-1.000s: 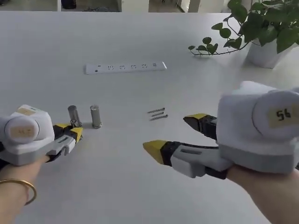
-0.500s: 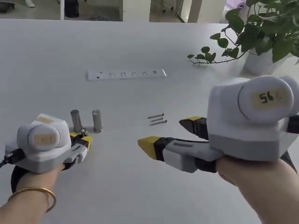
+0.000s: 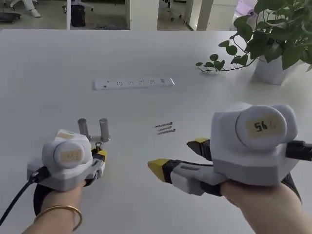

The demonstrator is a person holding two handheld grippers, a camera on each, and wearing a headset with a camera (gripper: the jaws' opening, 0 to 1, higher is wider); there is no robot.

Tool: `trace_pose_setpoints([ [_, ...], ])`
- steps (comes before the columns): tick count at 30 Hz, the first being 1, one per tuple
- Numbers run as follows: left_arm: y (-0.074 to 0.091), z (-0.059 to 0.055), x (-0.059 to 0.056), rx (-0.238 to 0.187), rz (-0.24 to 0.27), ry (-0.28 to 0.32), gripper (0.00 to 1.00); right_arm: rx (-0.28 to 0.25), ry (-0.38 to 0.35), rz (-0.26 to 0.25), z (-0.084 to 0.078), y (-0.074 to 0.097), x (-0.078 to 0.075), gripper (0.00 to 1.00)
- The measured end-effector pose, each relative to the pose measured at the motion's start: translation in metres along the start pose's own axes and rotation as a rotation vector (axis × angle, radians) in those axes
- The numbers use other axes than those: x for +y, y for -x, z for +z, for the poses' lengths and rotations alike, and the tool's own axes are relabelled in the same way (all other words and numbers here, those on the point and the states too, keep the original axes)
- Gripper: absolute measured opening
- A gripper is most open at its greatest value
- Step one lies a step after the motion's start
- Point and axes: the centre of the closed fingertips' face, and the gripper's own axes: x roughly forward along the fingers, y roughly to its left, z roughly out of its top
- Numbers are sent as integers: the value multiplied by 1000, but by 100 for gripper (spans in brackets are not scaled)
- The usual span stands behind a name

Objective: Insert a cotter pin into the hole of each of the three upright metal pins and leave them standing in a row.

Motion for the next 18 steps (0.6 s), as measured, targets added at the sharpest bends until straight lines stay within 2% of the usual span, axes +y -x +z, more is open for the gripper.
trace_pose_setpoints([
  [10,3,-3,-5,-6,58,36,7,-21,-8,0,-8,-3,-6,50],
  [18,5,-4,-8,-5,67,34,7,-25,-1,-2,-9,-3,-9,49],
])
